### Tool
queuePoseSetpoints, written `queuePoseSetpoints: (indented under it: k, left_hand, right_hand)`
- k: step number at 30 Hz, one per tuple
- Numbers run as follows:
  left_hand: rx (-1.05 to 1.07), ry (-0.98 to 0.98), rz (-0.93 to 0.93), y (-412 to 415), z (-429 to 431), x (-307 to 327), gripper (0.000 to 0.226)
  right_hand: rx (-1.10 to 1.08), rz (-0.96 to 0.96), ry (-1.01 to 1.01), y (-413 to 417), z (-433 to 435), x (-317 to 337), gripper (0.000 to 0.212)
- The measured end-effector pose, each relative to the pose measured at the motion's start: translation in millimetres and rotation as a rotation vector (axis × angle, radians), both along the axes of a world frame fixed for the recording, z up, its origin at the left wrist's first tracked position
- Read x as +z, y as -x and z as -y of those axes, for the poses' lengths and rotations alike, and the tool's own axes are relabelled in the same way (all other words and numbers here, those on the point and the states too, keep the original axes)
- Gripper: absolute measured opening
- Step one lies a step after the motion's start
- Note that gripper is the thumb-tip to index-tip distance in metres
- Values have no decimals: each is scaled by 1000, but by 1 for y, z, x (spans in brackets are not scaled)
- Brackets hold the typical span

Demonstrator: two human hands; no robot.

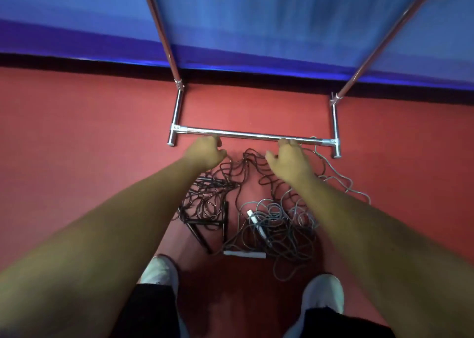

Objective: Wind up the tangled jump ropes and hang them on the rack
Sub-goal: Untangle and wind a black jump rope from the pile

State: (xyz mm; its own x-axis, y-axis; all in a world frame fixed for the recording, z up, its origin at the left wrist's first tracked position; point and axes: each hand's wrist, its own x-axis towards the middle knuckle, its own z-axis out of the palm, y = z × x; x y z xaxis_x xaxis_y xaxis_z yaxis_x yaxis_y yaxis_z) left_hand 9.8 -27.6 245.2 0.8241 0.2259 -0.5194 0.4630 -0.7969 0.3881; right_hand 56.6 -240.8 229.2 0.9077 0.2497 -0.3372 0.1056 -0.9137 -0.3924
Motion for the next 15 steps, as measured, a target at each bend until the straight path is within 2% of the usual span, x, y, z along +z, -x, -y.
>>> queuePoseSetpoints:
  k: [6, 13, 15]
  left_hand:
    - [-45, 31, -116, 21, -2, -93, 33]
    - [-154, 40, -130, 19, -13, -176, 60]
    - [-222, 39, -140, 17, -14, -188, 61]
  right_hand:
    - [62, -135, 32, 21, -12, -90, 46]
    - [132, -237, 12, 38, -37, -175, 48]
    - [139, -281, -26, 42, -45, -189, 49]
